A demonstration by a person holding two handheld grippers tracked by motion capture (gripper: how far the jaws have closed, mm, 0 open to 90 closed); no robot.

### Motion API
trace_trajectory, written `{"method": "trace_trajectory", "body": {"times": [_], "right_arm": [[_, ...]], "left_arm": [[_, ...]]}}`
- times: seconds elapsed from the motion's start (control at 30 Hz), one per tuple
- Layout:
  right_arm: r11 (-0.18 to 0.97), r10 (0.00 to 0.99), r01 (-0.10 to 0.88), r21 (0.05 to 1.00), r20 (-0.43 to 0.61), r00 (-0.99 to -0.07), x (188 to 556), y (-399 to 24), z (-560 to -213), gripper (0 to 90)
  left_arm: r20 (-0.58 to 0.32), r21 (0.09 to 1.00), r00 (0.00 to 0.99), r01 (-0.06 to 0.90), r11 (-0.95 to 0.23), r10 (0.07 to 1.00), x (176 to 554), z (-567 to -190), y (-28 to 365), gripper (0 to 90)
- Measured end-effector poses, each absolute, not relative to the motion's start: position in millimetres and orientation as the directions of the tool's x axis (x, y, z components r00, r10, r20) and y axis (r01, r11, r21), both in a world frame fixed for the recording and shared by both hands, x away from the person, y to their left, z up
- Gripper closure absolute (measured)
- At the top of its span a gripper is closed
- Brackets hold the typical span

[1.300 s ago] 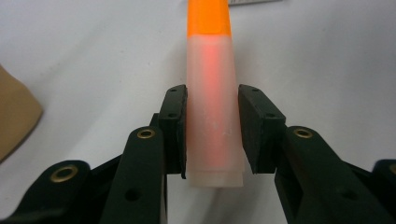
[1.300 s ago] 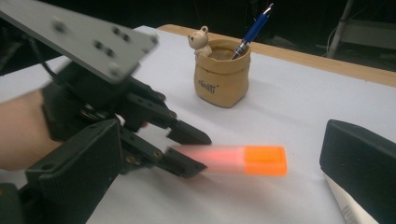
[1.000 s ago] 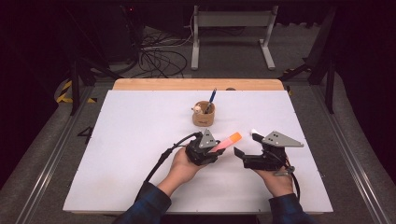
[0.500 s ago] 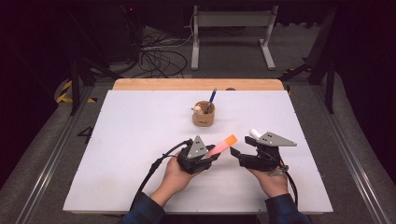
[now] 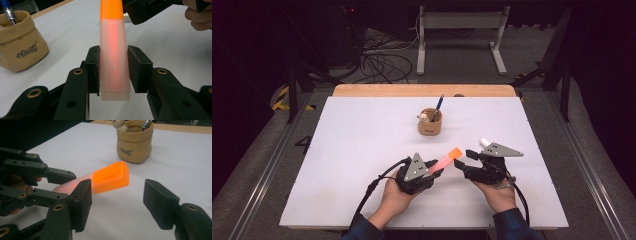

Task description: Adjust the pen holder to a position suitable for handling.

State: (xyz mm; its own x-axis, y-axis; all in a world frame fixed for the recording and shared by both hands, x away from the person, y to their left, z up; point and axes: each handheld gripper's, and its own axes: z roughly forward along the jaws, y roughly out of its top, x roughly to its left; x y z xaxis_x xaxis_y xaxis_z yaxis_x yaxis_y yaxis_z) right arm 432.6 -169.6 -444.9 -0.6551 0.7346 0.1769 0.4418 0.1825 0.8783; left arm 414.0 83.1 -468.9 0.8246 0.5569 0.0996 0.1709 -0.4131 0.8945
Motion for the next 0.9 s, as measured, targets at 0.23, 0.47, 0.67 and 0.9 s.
{"method": "trace_trajectory", "body": {"times": [0.23, 0.47, 0.67, 0.9], "right_arm": [[0.185, 0.723, 0.453, 0.872, 0.192, -0.664, 432.8, -165.1, -447.1, 44.5], [0.167, 0.713, 0.462, 0.871, 0.216, -0.667, 433.2, -165.9, -447.2, 45.0], [0.154, 0.704, 0.458, 0.876, 0.228, -0.672, 432.5, -165.4, -446.8, 45.6], [0.145, 0.692, 0.452, 0.880, 0.236, -0.682, 431.1, -163.3, -445.9, 46.3]], "left_arm": [[0.118, 0.888, 0.830, 0.158, -0.433, 0.544, 411.5, -472.0, 77.9, 65.0], [0.113, 0.888, 0.833, 0.160, -0.431, 0.542, 411.4, -472.1, 76.9, 65.0], [0.099, 0.881, 0.841, 0.175, -0.440, 0.532, 412.6, -473.8, 75.1, 65.0], [0.090, 0.877, 0.840, 0.188, -0.442, 0.535, 412.9, -474.7, 73.9, 65.0]]}}
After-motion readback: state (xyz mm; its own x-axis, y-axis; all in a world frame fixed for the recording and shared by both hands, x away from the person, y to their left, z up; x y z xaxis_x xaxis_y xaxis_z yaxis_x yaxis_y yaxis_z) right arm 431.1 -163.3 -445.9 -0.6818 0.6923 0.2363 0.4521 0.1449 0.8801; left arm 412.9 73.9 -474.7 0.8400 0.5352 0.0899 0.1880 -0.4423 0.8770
